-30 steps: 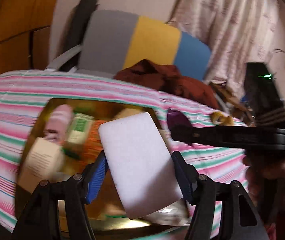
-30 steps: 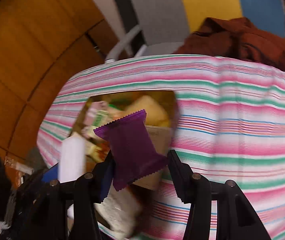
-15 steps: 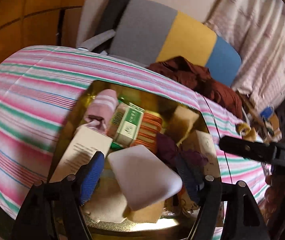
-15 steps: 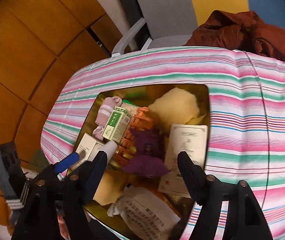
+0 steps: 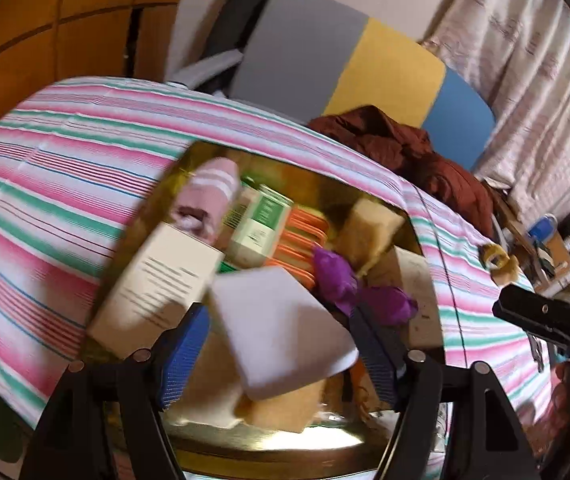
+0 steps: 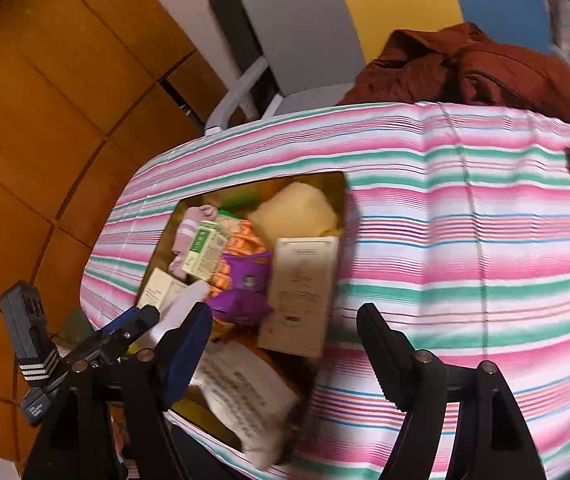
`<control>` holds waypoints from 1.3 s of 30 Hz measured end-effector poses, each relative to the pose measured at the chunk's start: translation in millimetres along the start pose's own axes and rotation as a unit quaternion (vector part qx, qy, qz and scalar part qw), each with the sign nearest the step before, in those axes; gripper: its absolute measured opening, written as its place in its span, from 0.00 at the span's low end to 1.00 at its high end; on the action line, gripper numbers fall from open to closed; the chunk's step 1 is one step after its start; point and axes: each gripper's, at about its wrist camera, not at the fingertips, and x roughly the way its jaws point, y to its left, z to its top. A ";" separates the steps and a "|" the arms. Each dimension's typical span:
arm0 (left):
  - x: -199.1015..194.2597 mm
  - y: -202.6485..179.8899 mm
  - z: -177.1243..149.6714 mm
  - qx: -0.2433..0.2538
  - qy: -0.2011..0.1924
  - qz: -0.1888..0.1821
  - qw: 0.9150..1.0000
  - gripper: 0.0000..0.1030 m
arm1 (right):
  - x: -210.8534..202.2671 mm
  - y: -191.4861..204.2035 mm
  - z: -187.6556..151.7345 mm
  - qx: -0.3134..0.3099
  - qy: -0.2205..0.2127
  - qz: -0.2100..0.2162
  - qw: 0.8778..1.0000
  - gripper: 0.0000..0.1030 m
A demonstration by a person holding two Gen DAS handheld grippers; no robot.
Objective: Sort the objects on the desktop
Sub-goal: 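Carry purple cloth and white sponge over the gold tray and release both, then move both tools from the gold tray to the yellow sponge and sock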
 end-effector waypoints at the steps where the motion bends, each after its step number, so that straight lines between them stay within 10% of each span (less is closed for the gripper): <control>1: 3.1 -2.9 -1.7 0.004 0.001 -0.005 1.000 0.64 | -4.2 -8.5 -0.9 0.006 -0.003 -0.003 1.000 0.73; 9: 25.4 -7.9 16.5 0.042 -0.009 0.044 0.998 0.48 | -27.5 -56.5 -6.0 0.038 -0.024 -0.026 0.999 0.73; 20: -10.3 -4.4 38.4 -0.042 -0.038 0.046 0.997 0.70 | -53.7 -131.3 -8.5 0.079 -0.036 -0.063 0.994 0.74; 39: 43.9 -175.4 24.8 0.110 0.051 -0.075 0.990 0.70 | -98.1 -348.5 64.2 0.206 -0.139 -0.180 0.952 0.81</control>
